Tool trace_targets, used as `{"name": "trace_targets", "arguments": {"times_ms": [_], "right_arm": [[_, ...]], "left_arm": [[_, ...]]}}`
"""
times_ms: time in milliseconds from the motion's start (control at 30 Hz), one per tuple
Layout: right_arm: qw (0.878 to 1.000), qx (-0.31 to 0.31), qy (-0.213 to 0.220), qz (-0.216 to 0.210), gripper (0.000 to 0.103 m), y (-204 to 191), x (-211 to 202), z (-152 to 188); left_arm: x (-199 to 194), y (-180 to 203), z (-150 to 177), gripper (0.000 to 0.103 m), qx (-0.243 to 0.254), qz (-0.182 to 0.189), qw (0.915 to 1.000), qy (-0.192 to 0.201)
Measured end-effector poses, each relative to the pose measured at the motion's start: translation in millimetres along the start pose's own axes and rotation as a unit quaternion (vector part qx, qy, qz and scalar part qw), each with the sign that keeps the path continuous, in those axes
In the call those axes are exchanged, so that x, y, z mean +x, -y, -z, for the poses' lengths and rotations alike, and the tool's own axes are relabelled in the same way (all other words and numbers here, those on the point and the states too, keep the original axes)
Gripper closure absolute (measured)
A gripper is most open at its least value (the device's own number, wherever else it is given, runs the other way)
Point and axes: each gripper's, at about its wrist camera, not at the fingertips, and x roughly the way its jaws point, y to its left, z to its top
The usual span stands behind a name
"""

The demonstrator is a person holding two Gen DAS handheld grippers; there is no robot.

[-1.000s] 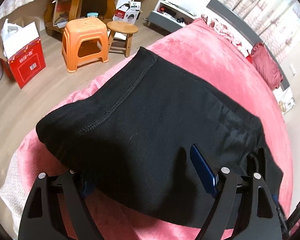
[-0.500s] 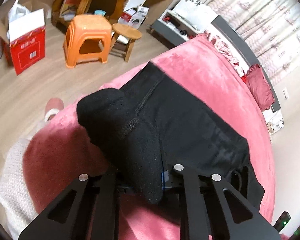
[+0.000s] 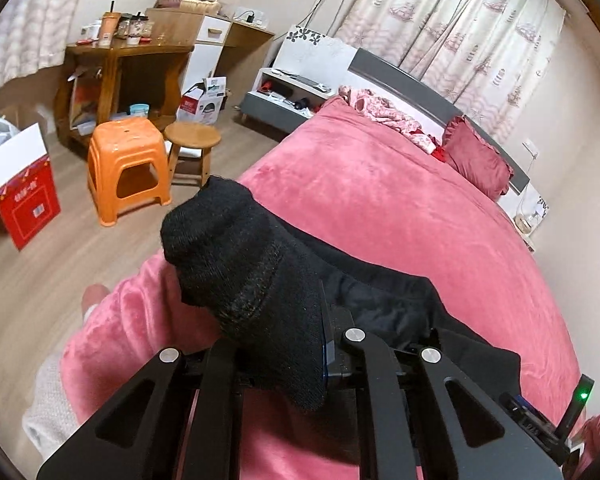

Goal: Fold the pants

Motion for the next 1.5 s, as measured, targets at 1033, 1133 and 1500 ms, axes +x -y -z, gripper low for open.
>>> {"name": "trace_targets", "arguments": {"times_ms": [1033, 1133, 1500], "right_arm": [[1.000, 0.002, -0.009, -0.008, 0.018, 4, 3, 5], [1.000, 0.004, -0.009, -0.010, 0.018, 4, 2, 6], [0.998, 0.067, 0.006, -0.018, 0.019, 29, -19, -9]], "left_arm": [[-15, 115, -3, 0.092, 0.136, 0.095, 0.9860, 0.017], [-12, 130, 2, 0.092, 0.154, 0.110, 0.9818, 0.012], [3, 199, 40, 0.092, 0.252, 0.182, 0.9497, -0.035]]}}
